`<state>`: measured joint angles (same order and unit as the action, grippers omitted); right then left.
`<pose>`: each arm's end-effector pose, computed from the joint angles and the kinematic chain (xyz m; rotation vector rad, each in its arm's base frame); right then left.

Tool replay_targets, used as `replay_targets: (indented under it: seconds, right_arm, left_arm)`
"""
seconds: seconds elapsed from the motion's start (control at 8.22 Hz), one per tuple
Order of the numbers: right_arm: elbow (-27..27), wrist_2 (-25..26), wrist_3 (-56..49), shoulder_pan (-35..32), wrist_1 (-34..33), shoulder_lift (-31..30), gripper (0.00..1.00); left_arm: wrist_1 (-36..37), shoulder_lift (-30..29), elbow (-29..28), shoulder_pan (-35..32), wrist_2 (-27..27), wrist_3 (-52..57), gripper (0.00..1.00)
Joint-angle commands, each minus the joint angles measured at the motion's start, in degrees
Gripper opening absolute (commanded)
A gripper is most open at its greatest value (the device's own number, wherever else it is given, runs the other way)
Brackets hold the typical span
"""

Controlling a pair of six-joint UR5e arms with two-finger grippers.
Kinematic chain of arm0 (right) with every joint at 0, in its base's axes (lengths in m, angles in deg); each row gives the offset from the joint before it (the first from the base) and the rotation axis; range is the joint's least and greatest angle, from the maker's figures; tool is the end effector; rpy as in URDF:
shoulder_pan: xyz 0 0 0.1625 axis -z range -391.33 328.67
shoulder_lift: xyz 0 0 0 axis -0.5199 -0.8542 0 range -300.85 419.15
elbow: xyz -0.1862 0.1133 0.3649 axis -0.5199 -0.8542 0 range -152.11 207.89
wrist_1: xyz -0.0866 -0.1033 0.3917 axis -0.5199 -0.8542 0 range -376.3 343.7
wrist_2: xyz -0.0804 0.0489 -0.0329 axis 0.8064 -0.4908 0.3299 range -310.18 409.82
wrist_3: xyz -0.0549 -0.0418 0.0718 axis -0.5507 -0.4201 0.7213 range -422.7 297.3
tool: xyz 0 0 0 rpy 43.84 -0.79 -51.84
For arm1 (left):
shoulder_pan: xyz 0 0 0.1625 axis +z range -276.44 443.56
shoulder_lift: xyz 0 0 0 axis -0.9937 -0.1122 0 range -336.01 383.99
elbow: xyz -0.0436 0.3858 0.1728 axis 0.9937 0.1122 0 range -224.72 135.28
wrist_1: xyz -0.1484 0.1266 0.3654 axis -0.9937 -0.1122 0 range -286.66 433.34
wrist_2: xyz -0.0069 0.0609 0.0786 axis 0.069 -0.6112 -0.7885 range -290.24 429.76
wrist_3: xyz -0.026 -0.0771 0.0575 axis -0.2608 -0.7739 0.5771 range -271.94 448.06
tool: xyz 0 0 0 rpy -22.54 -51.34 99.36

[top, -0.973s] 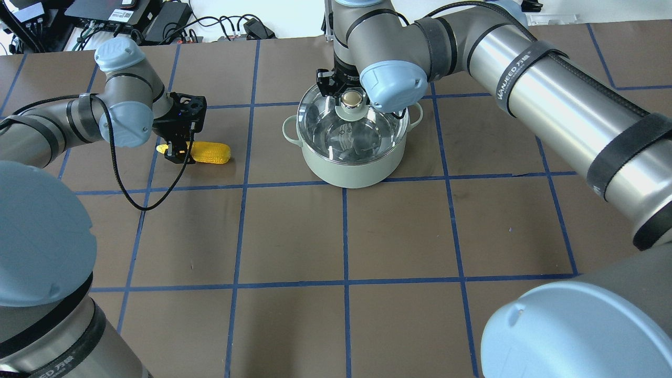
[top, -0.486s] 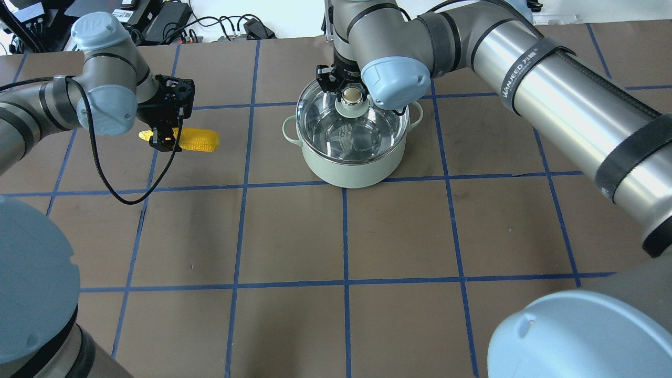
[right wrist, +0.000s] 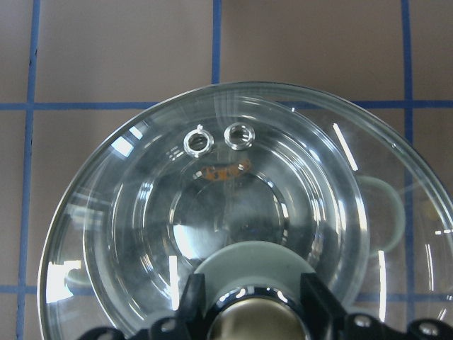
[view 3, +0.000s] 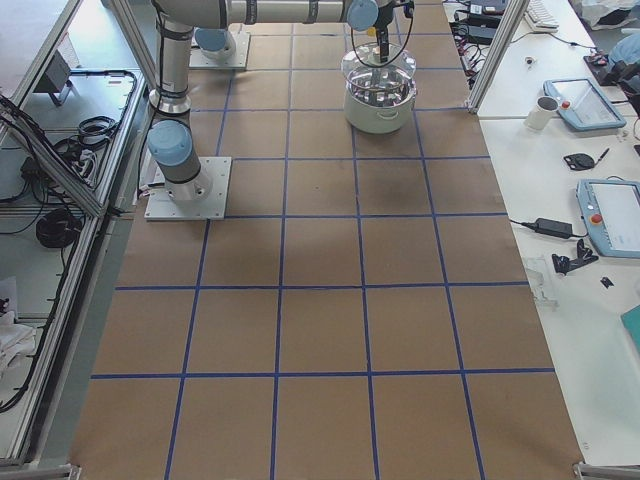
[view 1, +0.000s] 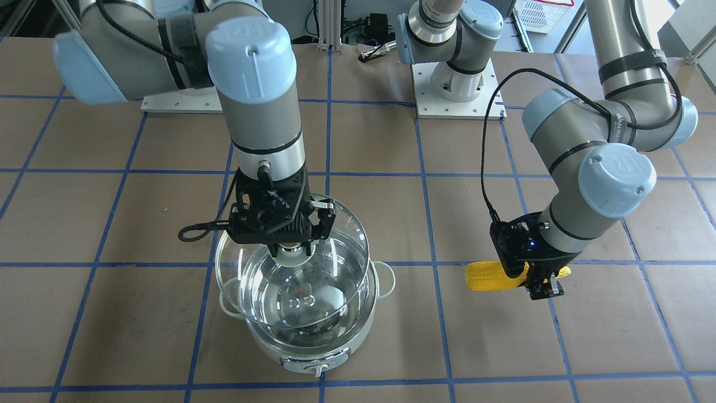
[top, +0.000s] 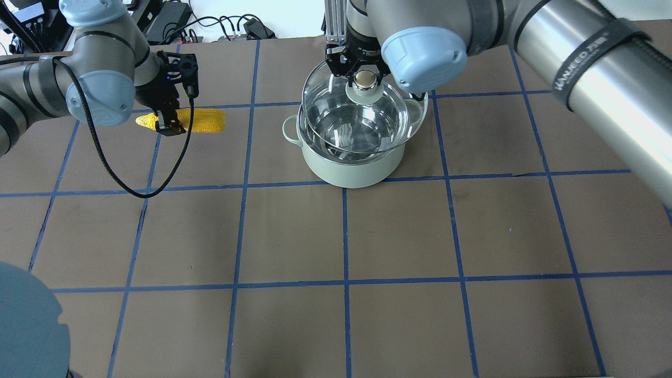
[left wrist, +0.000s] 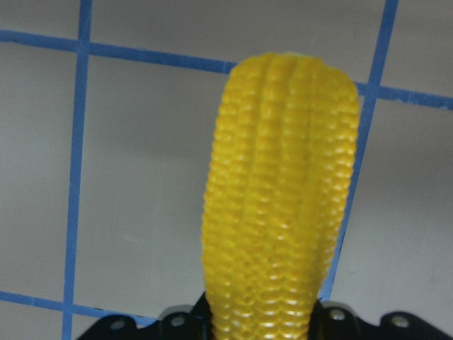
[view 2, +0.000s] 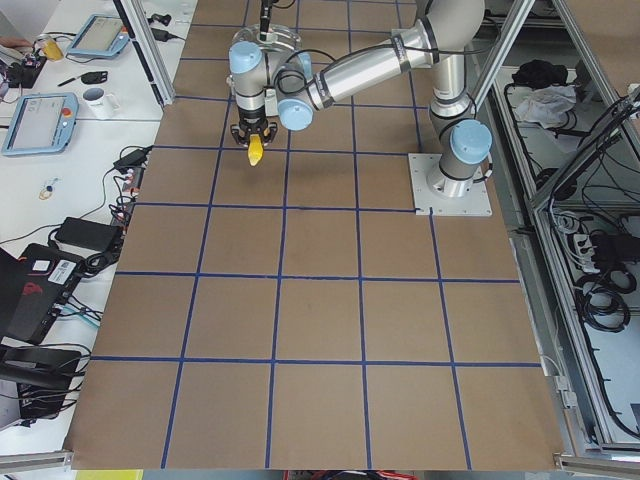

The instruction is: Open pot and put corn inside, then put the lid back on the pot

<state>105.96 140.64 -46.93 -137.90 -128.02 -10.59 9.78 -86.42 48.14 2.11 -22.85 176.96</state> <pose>0.3134 -0.5905 0.4306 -0.0190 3.0701 -0.3523 -0.0361 -0.6259 0.3120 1.9788 2.3468 -0.0036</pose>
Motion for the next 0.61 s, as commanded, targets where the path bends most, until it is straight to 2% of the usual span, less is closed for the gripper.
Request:
replay_targets:
  seconds: [0.0,0.24,0.49]
  right_arm:
    - [1.4,-0.7,-4.0,6.2,12.8,-9.7,0.35]
    - [4.3,-0.7,-11.0,10.7,21.4,-16.7,0.34]
    - [7.3,-0.7,-11.2,10.9,21.0,-18.4,0.34]
  left_arm:
    - [-0.7,3.2,0.0,-7.8,0.1,-15.2,0.00]
    - [0.0,3.4,-0.1,-13.9,0.5,-30.2,0.00]
    - [1.1,3.9,-2.6,-20.1,0.1,-41.1,0.00]
